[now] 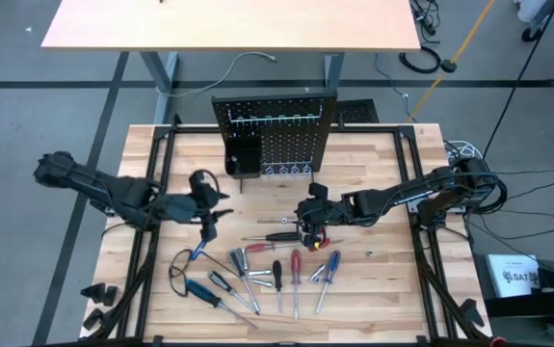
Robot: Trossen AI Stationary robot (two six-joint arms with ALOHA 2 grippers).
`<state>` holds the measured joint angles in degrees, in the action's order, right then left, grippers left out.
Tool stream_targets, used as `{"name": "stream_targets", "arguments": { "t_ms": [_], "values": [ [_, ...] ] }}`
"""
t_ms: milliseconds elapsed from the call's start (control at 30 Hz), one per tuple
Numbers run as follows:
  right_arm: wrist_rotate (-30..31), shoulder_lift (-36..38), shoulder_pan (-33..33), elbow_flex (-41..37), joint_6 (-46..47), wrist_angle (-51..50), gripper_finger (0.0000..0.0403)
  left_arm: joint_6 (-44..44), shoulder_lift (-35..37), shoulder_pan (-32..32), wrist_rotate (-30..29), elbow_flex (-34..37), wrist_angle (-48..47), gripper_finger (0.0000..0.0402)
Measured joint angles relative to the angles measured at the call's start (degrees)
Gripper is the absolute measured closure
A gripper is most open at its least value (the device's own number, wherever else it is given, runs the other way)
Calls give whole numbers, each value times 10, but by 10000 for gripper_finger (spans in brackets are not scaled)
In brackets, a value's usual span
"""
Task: Hang tools onto peg board
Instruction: Put the socket into the black bin on the pegboard
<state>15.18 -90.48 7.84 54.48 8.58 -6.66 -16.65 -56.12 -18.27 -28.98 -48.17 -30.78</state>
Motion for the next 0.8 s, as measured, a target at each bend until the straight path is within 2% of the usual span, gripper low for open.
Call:
{"name": "stream_targets", "arguments": {
  "t_ms": [433,633,800],
  "values": [
    [0,0,0,0,4,0,266,24,-25,-2,8,233,401,214],
    [0,0,0,0,4,-1,266,32,-121,-1,18,260,513,214],
    [0,0,0,0,4,-1,266,90,-231,-1,16,260,669,214]
  ]
}}
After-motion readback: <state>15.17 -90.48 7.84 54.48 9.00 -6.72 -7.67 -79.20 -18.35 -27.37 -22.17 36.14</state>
